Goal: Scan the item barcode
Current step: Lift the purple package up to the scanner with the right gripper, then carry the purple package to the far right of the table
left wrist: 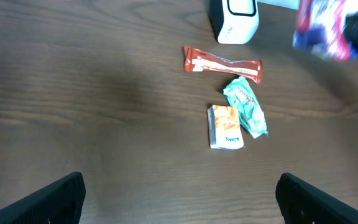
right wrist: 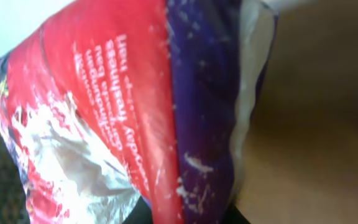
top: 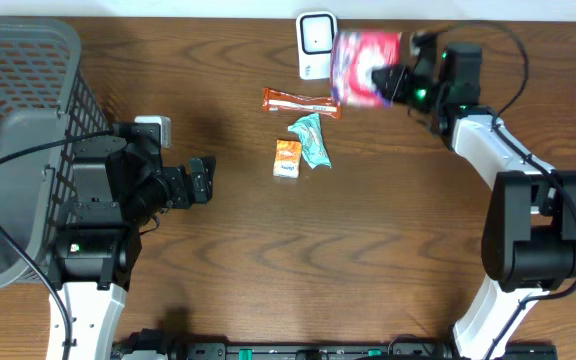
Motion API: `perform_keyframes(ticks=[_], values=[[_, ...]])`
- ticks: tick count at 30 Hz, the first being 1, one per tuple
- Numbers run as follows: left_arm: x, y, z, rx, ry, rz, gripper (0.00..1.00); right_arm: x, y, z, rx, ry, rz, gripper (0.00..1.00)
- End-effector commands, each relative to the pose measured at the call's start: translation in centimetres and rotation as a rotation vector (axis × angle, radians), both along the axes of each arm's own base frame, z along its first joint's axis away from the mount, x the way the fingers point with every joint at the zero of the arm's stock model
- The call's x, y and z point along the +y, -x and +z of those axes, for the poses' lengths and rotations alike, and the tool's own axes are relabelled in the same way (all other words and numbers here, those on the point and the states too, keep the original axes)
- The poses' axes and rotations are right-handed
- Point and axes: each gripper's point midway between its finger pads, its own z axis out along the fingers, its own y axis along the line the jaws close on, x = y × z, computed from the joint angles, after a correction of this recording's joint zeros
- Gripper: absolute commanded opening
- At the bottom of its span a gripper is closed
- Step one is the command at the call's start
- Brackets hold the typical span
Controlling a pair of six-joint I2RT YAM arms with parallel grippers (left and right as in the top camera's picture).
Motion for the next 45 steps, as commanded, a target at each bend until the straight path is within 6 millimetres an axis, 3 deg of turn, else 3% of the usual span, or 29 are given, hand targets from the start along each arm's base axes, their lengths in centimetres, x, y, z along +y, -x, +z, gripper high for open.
perform_keyframes(ticks=[1,7,12,19,21,26,28,33,40,45], values=[[0.0,0.0,-0.3,0.003,-0.007,-0.009,0.97,1.2,-1.3,3.4,-0.037,-0.068,-0.113,0.01],[0.0,0.0,-0.3,0.003,-0.007,-0.009,0.97,4.4,-2.9,6.2,-0.185,-0.071,-0.268,0.01],[0.0,0.0,-0.3,0.003,-0.007,-0.009,0.97,4.3,-3.7,8.7,-0.309,-0.059,-0.463,0.01],[0.0,0.0,-0.3,0.003,-0.007,-0.009,0.97,6.5,-6.2,10.2,-0.357,-0.096,-0.43,0.01],[0.0,0.0,-0.3,0.003,-0.007,-0.009,0.97,7.4,-7.5,9.8,-0.35,-0.097,-0.406,0.01],[0.0,0.0,-0.3,0.003,-0.007,-0.009,0.97,8.8,-10.7,6.1,-0.244,-0.042,-0.383,0.01],[0.0,0.0,-0.3,0.003,-0.007,-0.009,0.97,9.0,-11.3,4.5,-0.203,-0.02,-0.382,0.01],[0.0,0.0,-0.3,0.003,-0.007,-0.009,0.97,9.2,-11.2,2.8,-0.155,0.0,-0.364,0.01],[0.0,0.0,-0.3,0.003,-0.007,-0.009,0.97,9.1,-10.9,2.3,-0.123,-0.012,-0.305,0.01],[0.0,0.0,-0.3,0.003,-0.007,-0.009,0.97,6.5,-11.2,3.0,-0.098,-0.008,-0.321,0.01]])
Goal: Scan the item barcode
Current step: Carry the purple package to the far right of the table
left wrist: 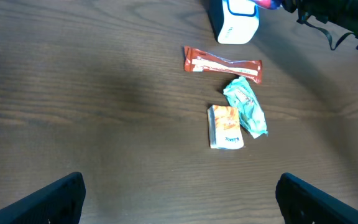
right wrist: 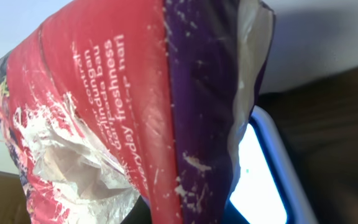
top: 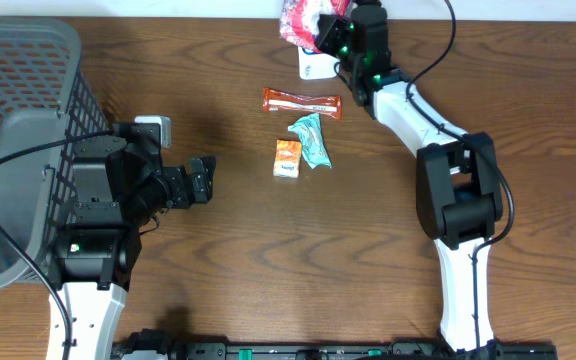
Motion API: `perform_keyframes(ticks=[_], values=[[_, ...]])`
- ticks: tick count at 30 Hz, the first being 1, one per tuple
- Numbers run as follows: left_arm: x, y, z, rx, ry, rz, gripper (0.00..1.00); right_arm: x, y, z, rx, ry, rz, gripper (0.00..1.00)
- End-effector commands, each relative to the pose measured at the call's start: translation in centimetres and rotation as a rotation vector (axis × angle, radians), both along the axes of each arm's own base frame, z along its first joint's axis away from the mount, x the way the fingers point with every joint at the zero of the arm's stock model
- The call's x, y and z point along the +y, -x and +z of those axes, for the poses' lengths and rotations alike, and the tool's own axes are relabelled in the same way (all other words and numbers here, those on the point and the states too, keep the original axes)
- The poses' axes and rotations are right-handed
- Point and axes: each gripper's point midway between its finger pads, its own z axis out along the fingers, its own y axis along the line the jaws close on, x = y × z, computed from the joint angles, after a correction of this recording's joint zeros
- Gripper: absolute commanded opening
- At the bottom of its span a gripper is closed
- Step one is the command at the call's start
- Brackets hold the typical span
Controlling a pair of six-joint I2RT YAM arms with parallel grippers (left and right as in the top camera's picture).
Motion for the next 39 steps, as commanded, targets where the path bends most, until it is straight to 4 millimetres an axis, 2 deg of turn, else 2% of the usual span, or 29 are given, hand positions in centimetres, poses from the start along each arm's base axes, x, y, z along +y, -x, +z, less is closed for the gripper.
perform_keyframes(ticks=[1,3,6,10,16,20,21,22,23,24,25,26,27,30,34,35,39], values=[[0.0,0.0,-0.3,0.003,-0.007,-0.009,0.97,-3.2,-0.7,4.0,-0.03,-0.028,-0.029,0.01],[0.0,0.0,-0.3,0.003,-0.007,-0.009,0.97,-5.3,-0.7,4.4,-0.006,-0.019,-0.059,0.01],[0.0,0.0,-0.3,0.003,-0.007,-0.009,0.97,-9.5,-0.5,5.1,0.039,-0.009,-0.122,0.01],[0.0,0.0,-0.3,0.003,-0.007,-0.009,0.97,-16.5,0.4,5.0,0.132,0.003,-0.228,0.01],[0.0,0.0,-0.3,0.003,-0.007,-0.009,0.97,-29.1,4.3,1.4,0.363,0.009,-0.439,0.01],[0.0,0.0,-0.3,0.003,-0.007,-0.009,0.97,-38.4,8.7,-1.3,0.515,0.051,-0.668,0.01],[0.0,0.0,-0.3,0.003,-0.007,-0.009,0.97,-40.5,9.9,-1.7,0.545,0.061,-0.72,0.06],[0.0,0.0,-0.3,0.003,-0.007,-0.009,0.97,-42.9,11.5,-2.3,0.583,0.066,-0.778,0.17],[0.0,0.0,-0.3,0.003,-0.007,-0.009,0.97,-44.0,12.2,-2.4,0.597,0.065,-0.803,0.24],[0.0,0.0,-0.3,0.003,-0.007,-0.009,0.97,-45.5,13.2,-2.6,0.615,0.057,-0.833,0.35],[0.0,0.0,-0.3,0.003,-0.007,-0.009,0.97,-46.8,14.1,-2.8,0.627,0.043,-0.854,0.57],[0.0,0.0,-0.3,0.003,-0.007,-0.009,0.97,-47.6,14.7,-2.9,0.635,0.026,-0.862,0.71],[0.0,0.0,-0.3,0.003,-0.007,-0.009,0.97,-48.4,15.3,-3.0,0.641,-0.005,-0.86,0.79],[0.0,0.0,-0.3,0.003,-0.007,-0.009,0.97,-48.4,15.3,-2.7,0.612,-0.086,-0.73,0.89],[0.0,0.0,-0.3,0.003,-0.007,-0.009,0.97,-47.0,14.9,-1.9,0.568,-0.148,-0.567,0.95],[0.0,0.0,-0.3,0.003,-0.007,-0.009,0.97,-46.5,14.6,-1.7,0.555,-0.152,-0.524,0.98],[0.0,0.0,-0.3,0.003,-0.007,-0.009,0.97,-43.7,13.9,-1.1,0.523,-0.158,-0.378,0.99]])
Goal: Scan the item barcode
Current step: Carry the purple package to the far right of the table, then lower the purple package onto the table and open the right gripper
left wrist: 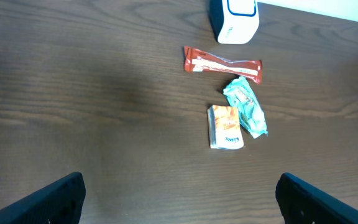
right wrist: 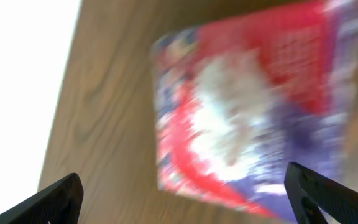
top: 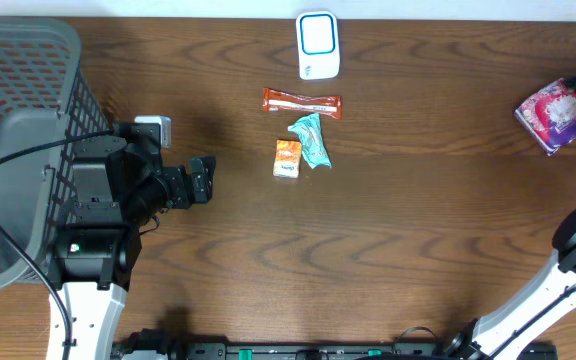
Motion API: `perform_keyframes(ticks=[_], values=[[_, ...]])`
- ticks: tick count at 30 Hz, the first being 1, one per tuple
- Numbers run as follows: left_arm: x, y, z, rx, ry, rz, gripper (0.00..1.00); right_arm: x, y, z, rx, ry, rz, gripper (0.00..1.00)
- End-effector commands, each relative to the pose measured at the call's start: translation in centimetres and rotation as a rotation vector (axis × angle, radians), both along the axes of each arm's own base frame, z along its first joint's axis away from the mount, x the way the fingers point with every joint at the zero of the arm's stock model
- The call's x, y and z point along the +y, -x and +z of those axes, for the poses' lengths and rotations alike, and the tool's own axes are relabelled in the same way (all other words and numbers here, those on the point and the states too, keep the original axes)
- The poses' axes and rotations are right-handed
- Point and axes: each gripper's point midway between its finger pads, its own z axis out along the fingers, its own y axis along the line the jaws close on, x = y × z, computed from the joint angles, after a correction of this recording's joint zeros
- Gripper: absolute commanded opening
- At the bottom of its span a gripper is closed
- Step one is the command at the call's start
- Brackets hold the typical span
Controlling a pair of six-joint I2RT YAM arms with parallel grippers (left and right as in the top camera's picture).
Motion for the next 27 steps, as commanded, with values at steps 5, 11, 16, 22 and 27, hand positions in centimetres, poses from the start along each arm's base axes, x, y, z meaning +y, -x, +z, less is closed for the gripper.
perform_keyframes(ticks=[5,11,16,22,27], values=[[0.0,0.0,-0.3,0.003,-0.006,-0.009,0.97,7.3,-1.4,1.6,-0.069,-0.036,0.327,0.77],[0.0,0.0,-0.3,0.003,-0.006,-0.009,0.97,10.7,-1.3,0.7,0.003,0.012,0.429,0.23],[0.0,0.0,-0.3,0.003,-0.006,-0.009,0.97,12.3,-1.3,0.0,0.064,0.062,0.457,0.05],[0.0,0.0,-0.3,0.003,-0.006,-0.009,0.97,12.6,0.0,-1.7,0.23,0.197,0.435,0.01],[0.0,0.0,-0.3,0.003,-0.006,-0.009,0.97,11.1,1.8,-2.9,0.395,0.347,0.388,0.01]])
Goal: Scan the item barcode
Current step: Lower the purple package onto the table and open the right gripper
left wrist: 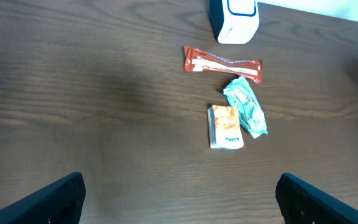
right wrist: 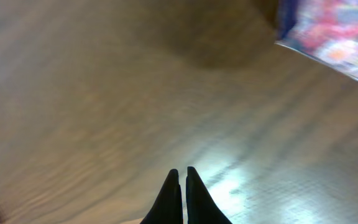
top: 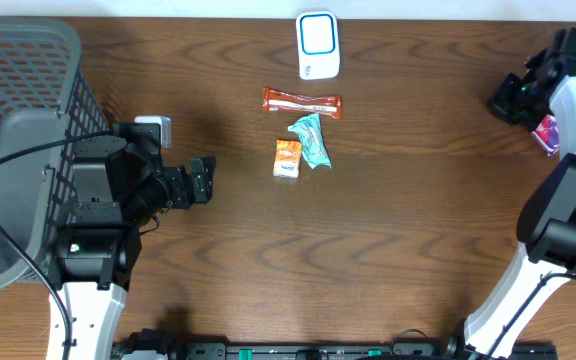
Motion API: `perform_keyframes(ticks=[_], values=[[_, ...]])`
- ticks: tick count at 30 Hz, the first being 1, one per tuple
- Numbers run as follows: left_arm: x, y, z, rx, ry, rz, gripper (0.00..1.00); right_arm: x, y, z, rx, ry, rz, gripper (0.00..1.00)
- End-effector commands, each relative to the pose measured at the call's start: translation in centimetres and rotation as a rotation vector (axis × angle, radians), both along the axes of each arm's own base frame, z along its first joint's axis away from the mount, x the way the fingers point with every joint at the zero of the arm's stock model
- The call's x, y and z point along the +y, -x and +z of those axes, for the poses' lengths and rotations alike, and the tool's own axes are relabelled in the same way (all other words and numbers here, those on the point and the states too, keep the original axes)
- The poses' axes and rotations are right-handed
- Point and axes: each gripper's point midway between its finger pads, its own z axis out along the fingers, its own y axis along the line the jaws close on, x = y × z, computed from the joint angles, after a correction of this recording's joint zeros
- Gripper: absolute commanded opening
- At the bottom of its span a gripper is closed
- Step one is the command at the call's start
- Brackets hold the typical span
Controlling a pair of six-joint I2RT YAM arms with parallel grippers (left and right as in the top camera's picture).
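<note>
The white scanner (top: 318,45) stands at the back middle of the table. A red and purple bag (top: 548,133) lies flat near the right edge, also seen at the top right as the bag (right wrist: 331,37). My right gripper (right wrist: 182,186) is shut on nothing, over bare wood just left of the bag; from above the right gripper (top: 508,98) points left. My left gripper (left wrist: 179,208) hangs open and empty at the left, its fingers (left wrist: 55,199) wide apart. A brown bar (top: 301,102), a teal packet (top: 311,140) and an orange packet (top: 287,158) lie in front of the scanner.
A grey mesh basket (top: 18,130) fills the left side of the table behind the left arm. The right arm's links cross above part of the bag at the right edge.
My right gripper was open over the bag lying at the right edge. It is now shut and empty, moved to the left of the bag. The left arm has not moved.
My right gripper first held the red and purple bag just right of the scanner, then held it over the scanner. Later the bag lay at the table's right edge under the open gripper. Now the gripper is shut, apart from the bag.
</note>
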Motion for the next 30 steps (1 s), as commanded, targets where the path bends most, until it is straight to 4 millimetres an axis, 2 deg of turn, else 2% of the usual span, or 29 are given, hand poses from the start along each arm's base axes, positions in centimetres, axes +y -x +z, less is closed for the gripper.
perform_keyframes(ticks=[1,8,17,23,27,30], values=[[0.0,0.0,-0.3,0.003,-0.007,-0.009,0.97,-2.2,1.1,0.5,0.061,0.197,-0.026,0.01],[0.0,0.0,-0.3,0.003,-0.007,-0.009,0.97,-2.3,1.8,-1.5,0.09,0.208,-0.029,0.01],[0.0,0.0,-0.3,0.003,-0.007,-0.009,0.97,-6.1,1.7,-3.7,0.05,0.37,-0.11,0.03],[0.0,0.0,-0.3,0.003,-0.007,-0.009,0.97,-9.3,1.4,-3.5,-0.006,0.426,-0.184,0.01],[0.0,0.0,-0.3,0.003,-0.007,-0.009,0.97,-11.2,0.3,-2.5,-0.084,0.447,-0.226,0.01],[0.0,0.0,-0.3,0.003,-0.007,-0.009,0.97,-11.7,-1.1,-1.7,-0.159,0.435,-0.225,0.02]])
